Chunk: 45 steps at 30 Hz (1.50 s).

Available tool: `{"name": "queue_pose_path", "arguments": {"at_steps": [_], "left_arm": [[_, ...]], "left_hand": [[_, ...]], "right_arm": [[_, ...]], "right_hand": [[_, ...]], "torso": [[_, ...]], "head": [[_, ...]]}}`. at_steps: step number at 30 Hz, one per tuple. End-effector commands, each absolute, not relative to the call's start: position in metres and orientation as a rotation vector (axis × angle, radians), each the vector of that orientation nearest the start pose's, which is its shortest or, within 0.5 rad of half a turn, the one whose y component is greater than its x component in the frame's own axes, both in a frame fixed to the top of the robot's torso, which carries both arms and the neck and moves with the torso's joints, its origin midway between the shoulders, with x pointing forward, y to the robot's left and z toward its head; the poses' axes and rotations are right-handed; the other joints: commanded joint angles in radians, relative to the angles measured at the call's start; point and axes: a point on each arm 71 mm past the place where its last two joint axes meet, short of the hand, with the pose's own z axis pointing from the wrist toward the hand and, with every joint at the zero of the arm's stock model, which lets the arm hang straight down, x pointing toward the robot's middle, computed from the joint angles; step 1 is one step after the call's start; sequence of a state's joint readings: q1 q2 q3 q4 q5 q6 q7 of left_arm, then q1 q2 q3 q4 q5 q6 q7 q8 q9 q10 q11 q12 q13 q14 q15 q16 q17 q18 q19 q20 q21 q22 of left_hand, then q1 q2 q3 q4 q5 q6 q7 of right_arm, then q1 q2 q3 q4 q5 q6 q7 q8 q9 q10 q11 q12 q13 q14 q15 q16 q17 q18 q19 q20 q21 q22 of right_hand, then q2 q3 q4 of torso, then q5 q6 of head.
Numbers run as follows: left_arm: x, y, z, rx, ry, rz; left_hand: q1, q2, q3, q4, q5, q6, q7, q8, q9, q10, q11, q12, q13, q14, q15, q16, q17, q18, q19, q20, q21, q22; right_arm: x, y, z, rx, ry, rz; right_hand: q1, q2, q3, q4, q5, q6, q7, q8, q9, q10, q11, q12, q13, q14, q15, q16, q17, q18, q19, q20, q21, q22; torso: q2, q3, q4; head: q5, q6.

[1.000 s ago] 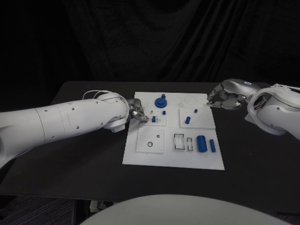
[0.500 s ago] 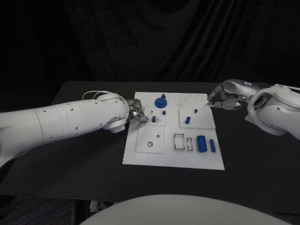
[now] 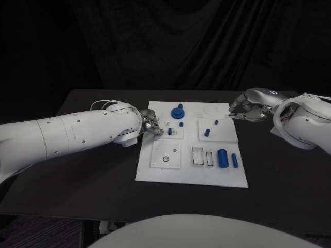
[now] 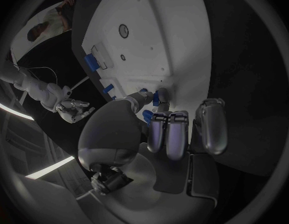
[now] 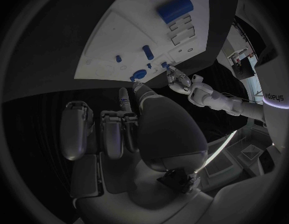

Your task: Assemble the parts on the task board

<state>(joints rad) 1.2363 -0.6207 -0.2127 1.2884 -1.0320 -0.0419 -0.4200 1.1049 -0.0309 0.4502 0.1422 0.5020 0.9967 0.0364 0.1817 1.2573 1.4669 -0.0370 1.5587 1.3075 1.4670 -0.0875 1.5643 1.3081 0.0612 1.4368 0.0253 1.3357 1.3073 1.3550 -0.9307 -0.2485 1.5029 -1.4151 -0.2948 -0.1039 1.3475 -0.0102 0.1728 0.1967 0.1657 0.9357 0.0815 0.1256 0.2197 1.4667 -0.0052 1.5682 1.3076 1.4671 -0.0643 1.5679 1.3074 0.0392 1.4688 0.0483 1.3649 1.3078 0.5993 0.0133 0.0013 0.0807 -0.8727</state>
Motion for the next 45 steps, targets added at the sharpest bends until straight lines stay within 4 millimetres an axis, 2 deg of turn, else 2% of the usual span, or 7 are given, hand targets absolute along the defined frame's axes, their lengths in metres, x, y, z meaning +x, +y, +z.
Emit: {"name": "queue_pose_path", "arguments": {"at_steps": [1,9,13,19,21,26,45], "left_arm": [[0.4997,0.1755,-0.2719,-0.188,2.281,-0.412],[0.5002,0.1766,-0.2729,-0.185,2.293,-0.401],[0.5,0.1763,-0.2736,-0.179,2.304,-0.396],[0.501,0.1764,-0.2742,-0.176,2.311,-0.392],[0.5017,0.177,-0.2743,-0.178,2.309,-0.39],[0.5035,0.179,-0.2745,-0.184,2.304,-0.386],[0.5041,0.1799,-0.2745,-0.181,2.3,-0.396]], "left_hand": [[-0.003,0.009,0.006,-0.001,0.003,0.005,-0.004,0.005,0.001,0.092,-0.002,-0.007,0.251,0.098,-0.003,-0.004,0.248,0.004,-0.003,-0.003,-0.003,0.112],[-0.01,0.008,0.005,0.002,-0.006,0.007,-0.004,0.005,0.002,0.091,-0.002,-0.009,0.25,0.097,-0.002,-0.006,0.246,0.004,-0.004,-0.002,-0.005,0.112],[-0.02,0.009,0.002,0.008,-0.03,0.008,-0.004,0.005,0.002,0.091,-0.002,-0.01,0.249,0.097,-0.002,-0.006,0.245,0.005,-0.004,-0.002,-0.008,0.111],[-0.048,0.012,-0.017,0.032,-0.128,0.007,-0.002,-0.003,-0.003,0.089,0.001,-0.013,0.247,0.096,0.0,-0.009,0.242,0.005,-0.005,-0.001,-0.016,0.11],[-0.067,0.015,-0.04,0.053,-0.183,0.007,0.0,-0.007,-0.007,0.089,0.002,-0.013,0.247,0.096,0.002,-0.009,0.241,0.005,-0.005,0.001,-0.018,0.111],[-0.096,0.02,-0.092,0.094,-0.267,0.0,0.007,-0.023,-0.021,0.089,0.008,-0.012,0.247,0.096,0.005,-0.009,0.242,0.006,-0.004,0.004,-0.022,0.112],[-0.103,0.014,-0.148,0.113,-0.304,-0.004,0.012,-0.036,-0.034,0.085,0.013,-0.018,0.243,0.093,0.01,-0.014,0.235,0.007,-0.006,0.008,-0.032,0.111]], "right_arm": [[0.487,-0.2576,-0.1895,-0.168,1.766,0.464],[0.4869,-0.2576,-0.1898,-0.168,1.769,0.463],[0.487,-0.2575,-0.1899,-0.168,1.77,0.462],[0.4871,-0.2567,-0.19,-0.169,1.771,0.463],[0.4871,-0.2567,-0.1901,-0.17,1.771,0.463],[0.487,-0.2568,-0.1902,-0.169,1.772,0.463],[0.4868,-0.2569,-0.1907,-0.169,1.776,0.462]], "right_hand": [[0.009,0.002,-0.001,-0.008,0.003,0.009,-0.001,-0.005,-0.001,0.104,-0.002,0.003,0.263,0.104,0.0,0.003,0.263,0.011,-0.002,0.0,-0.006,0.197],[0.011,0.003,0.001,-0.011,0.003,0.009,-0.001,-0.006,-0.001,0.104,-0.003,0.003,0.263,0.104,0.0,0.003,0.263,0.012,-0.004,0.0,-0.009,0.196],[0.011,0.003,0.001,-0.011,0.003,0.009,-0.001,-0.006,-0.001,0.104,-0.003,0.003,0.263,0.104,0.0,0.003,0.263,0.012,-0.004,0.0,-0.009,0.196],[0.013,0.004,0.002,-0.014,0.003,0.009,-0.001,-0.006,-0.001,0.104,-0.003,0.003,0.263,0.104,0.0,0.003,0.263,0.012,-0.005,0.0,-0.01,0.196],[0.014,0.005,0.003,-0.015,0.003,0.009,-0.001,-0.007,-0.001,0.104,-0.003,0.003,0.263,0.104,0.0,0.003,0.263,0.012,-0.005,0.0,-0.011,0.195],[0.014,0.005,0.003,-0.015,0.003,0.009,-0.001,-0.007,-0.001,0.104,-0.003,0.003,0.263,0.104,0.0,0.003,0.263,0.012,-0.005,0.0,-0.011,0.195],[0.016,0.006,0.004,-0.017,0.003,0.01,-0.001,-0.007,-0.001,0.104,-0.003,0.003,0.263,0.104,0.0,0.003,0.263,0.012,-0.006,0.0,-0.012,0.195]], "torso": [[0.0,0.0001,0.0002],[0.0,0.0003,-0.0007],[0.0,0.0003,-0.0009],[0.0,0.0006,-0.0015],[0.0,0.0006,-0.0012],[0.0,0.0004,-0.0007],[0.0,-0.0001,-0.0004]], "head": [[0.0,0.0],[0.001,0.0],[0.002,0.0],[0.002,0.0],[0.002,0.0],[0.002,0.0],[0.005,0.0]]}}
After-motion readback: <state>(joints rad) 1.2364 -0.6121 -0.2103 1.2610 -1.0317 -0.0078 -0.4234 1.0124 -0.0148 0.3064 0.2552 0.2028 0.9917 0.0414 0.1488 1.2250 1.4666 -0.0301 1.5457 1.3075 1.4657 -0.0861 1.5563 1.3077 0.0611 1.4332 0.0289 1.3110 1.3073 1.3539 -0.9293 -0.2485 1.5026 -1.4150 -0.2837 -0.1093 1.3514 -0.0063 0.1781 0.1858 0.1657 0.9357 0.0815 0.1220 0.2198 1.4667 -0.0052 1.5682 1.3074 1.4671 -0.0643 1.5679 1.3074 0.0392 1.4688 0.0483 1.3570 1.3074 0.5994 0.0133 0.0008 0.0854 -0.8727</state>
